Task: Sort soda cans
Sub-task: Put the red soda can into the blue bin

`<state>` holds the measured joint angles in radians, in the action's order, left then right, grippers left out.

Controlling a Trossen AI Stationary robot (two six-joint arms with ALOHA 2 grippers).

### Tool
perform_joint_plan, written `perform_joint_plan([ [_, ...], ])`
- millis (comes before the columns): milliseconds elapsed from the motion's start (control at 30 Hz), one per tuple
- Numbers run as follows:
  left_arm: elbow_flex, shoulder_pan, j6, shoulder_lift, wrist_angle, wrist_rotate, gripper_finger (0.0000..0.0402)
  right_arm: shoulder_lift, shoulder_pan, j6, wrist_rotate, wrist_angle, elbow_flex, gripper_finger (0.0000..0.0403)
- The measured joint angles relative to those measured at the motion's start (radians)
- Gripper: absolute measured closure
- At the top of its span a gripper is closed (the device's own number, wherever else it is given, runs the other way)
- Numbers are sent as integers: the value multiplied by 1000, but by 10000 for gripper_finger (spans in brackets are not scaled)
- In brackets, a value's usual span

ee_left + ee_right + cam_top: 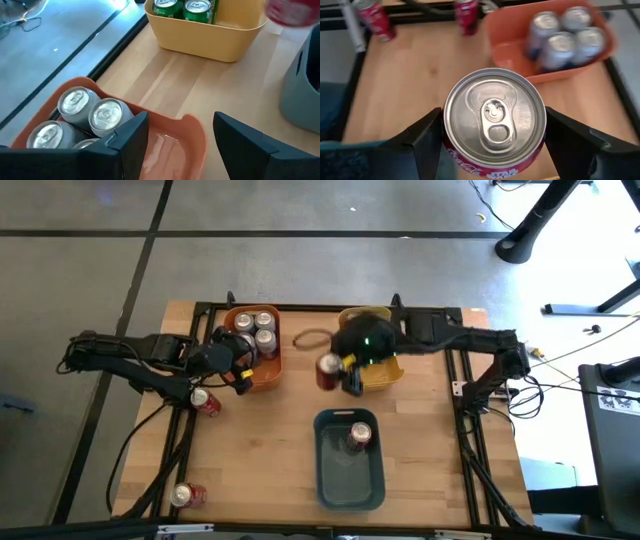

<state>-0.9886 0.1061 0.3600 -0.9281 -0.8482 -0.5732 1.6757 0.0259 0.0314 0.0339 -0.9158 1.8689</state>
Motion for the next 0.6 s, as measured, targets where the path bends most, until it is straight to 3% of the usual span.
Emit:
perform_joint_plan([
  [367,0,28,84,-2,0,0,190,-84,-237,94,-63,270,-331,121],
  [600,0,25,34,-2,30,0,190,-84,-339,152,-149,391,-479,121],
])
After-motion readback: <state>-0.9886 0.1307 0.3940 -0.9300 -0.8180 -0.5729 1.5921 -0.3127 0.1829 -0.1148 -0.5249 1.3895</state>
